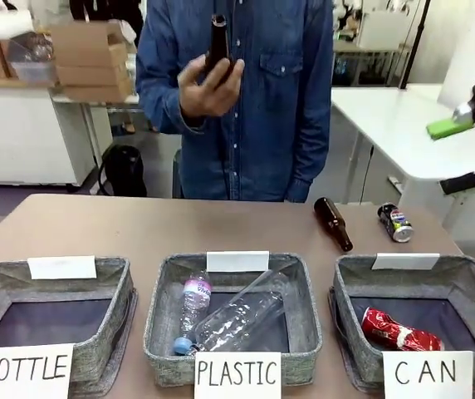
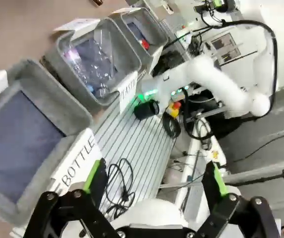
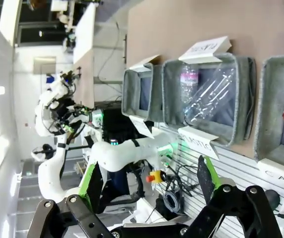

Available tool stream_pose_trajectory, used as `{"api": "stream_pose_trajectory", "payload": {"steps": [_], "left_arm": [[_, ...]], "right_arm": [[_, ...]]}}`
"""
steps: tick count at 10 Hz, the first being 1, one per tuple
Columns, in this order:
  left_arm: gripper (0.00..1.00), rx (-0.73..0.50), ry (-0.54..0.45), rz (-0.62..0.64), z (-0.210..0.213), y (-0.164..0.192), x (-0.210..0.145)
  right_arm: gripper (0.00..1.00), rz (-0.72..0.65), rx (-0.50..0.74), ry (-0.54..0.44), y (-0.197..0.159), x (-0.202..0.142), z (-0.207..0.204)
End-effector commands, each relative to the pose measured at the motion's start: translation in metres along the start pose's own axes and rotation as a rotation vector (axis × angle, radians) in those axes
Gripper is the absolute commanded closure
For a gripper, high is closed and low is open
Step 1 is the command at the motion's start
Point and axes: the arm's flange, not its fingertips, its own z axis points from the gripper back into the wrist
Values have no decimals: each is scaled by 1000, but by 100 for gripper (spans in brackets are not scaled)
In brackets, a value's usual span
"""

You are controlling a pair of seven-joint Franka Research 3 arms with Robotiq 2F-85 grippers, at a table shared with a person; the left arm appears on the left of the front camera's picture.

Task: Sort the can waste into the basket.
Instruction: Pick up the can waste from the table and place it in the right Fabric basket.

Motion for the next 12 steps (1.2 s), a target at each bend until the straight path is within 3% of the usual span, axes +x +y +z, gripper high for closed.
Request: {"api": "stream_pose_trajectory", "payload": {"steps": [1, 2, 3, 4, 5, 6, 7, 9, 12], "left_arm": [[0, 20, 184, -82, -37, -24, 61], [0, 20, 184, -82, -37, -24, 61], [0, 10, 64, -18, -16, -9, 19], [0, 43, 137, -28, -19, -12, 40], [0, 133, 40, 53, 45, -14, 34], [0, 216, -83, 132, 108, -29, 5], [0, 323, -168, 217, 146, -45, -23], [0, 333, -183, 216, 144, -55, -39], [0, 283, -148, 200, 128, -38, -25]], "right_arm": [[0, 21, -7, 0, 0, -1, -1], [0, 21, -7, 0, 0, -1, -1], [0, 21, -7, 0, 0, -1, -1], [0, 21, -7, 0, 0, -1, -1], [0, 21, -7, 0, 0, -1, -1], [0, 21, -7, 0, 0, -1, -1], [0, 21, -7, 0, 0, -1, -1], [0, 21, -7, 0, 0, -1, -1], [0, 21, -7, 0, 0, -1, -1]]}}
